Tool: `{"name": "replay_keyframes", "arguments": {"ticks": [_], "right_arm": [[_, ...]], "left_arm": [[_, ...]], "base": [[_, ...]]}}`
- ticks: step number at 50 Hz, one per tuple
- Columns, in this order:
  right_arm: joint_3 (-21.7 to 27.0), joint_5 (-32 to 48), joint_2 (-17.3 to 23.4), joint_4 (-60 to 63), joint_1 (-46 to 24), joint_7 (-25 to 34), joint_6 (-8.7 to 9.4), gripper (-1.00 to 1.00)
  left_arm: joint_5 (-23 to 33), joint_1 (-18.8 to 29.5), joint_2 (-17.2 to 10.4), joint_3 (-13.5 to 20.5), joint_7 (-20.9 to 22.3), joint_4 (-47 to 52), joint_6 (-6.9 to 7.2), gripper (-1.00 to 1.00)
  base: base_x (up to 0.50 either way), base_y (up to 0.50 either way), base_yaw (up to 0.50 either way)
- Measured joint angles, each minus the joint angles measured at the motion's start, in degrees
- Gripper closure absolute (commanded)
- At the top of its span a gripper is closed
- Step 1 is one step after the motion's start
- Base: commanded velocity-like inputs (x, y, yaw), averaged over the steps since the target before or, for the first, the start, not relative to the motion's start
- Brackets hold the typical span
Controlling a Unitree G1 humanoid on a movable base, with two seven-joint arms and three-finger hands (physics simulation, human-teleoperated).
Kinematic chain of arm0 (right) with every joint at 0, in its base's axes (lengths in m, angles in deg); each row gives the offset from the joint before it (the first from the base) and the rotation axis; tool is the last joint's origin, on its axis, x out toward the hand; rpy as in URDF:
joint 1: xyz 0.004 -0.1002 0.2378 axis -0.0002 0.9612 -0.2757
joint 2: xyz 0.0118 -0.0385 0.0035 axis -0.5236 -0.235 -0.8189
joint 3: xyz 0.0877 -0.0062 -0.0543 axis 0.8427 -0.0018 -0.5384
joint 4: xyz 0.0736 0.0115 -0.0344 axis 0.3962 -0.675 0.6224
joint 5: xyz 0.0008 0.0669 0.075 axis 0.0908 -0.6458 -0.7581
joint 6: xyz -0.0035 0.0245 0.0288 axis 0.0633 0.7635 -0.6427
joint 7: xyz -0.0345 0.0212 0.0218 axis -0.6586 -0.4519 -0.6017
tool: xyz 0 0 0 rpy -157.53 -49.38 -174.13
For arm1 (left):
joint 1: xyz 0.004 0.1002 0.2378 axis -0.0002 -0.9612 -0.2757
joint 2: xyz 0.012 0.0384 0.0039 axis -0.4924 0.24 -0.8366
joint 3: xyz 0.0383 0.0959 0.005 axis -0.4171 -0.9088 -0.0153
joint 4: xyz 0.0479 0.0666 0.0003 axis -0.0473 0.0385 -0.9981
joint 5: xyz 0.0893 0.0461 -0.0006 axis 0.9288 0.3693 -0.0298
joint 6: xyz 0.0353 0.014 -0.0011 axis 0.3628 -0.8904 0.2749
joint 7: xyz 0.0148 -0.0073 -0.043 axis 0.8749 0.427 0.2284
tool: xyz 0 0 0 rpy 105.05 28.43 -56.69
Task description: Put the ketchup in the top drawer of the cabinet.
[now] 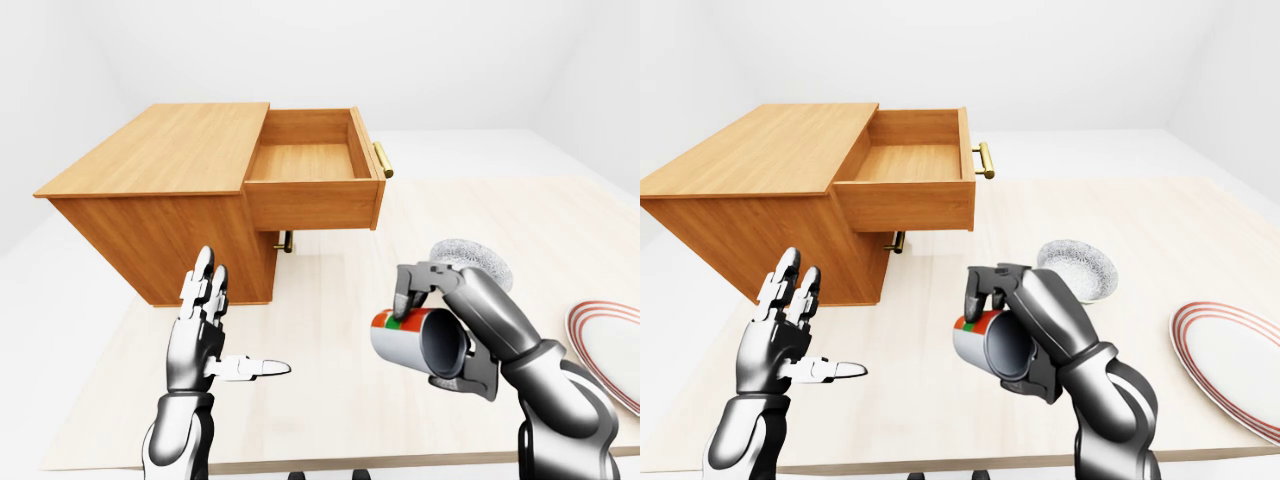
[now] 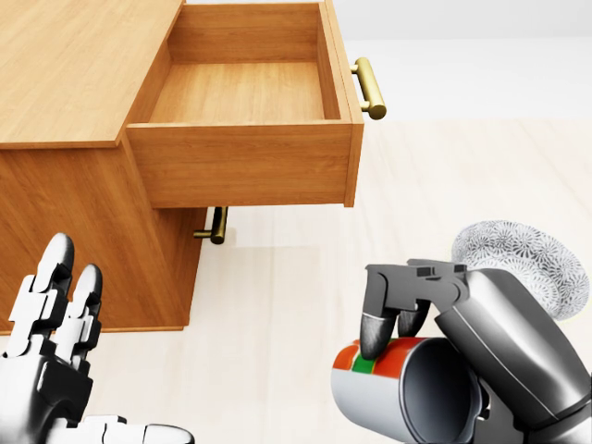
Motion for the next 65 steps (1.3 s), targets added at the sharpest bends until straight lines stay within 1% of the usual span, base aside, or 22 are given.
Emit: {"name": "replay_keyframes", "arguments": {"ticks": [6, 16, 26, 38, 47, 51, 56, 65], "right_arm": [[-1.89, 2.34, 1.18, 1.15, -2.64, 0.0, 0.0, 1.0], [-5.17, 11.76, 4.5, -0.76, -13.5, 0.0, 0.0, 1.0], [-5.06, 20.66, 6.02, -8.29, -25.43, 0.0, 0.0, 1.0], [-4.52, 30.39, 8.2, -17.04, -40.63, 0.0, 0.0, 1.0], [-4.04, 37.7, 8.74, -22.41, -51.2, 0.0, 0.0, 1.0], [-3.57, 39.13, 8.89, -25.48, -55.26, 0.0, 0.0, 1.0], [-3.3, 39.03, 9.33, -30.89, -60.65, 0.0, 0.0, 1.0], [-3.4, 34.29, 10.01, -45.21, -71.63, 0.0, 0.0, 1.0]], "left_arm": [[-0.05, 0.18, -0.03, 0.1, 0.0, 0.06, 0.25, -1.0], [-0.08, 0.5, -0.03, 0.22, 0.0, -1.36, -0.8, -1.0], [-0.02, 0.88, -0.11, 0.18, -0.15, -2.33, -1.28, -1.0], [-0.12, 0.99, -0.16, 0.28, -0.18, -2.51, -1.43, -1.0], [-0.21, 1.01, -0.16, 0.34, -0.16, -2.48, -1.4, -1.0], [-0.28, 0.97, -0.16, 0.4, -0.12, -2.37, -1.37, -1.0], [-0.34, 1.04, -0.17, 0.47, -0.1, -2.4, -1.32, -1.0], [-0.44, 1.08, -0.19, 0.57, -0.06, -2.31, -1.2, -1.0]], "base": [[0.0, 0.0, 0.0], [0.0, 0.0, 0.0], [0.0, 0.0, 0.0], [0.0, 0.0, 0.0], [0.0, 0.0, 0.0], [0.0, 0.0, 0.0], [0.0, 0.0, 0.0], [0.0, 0.0, 0.0]]}}
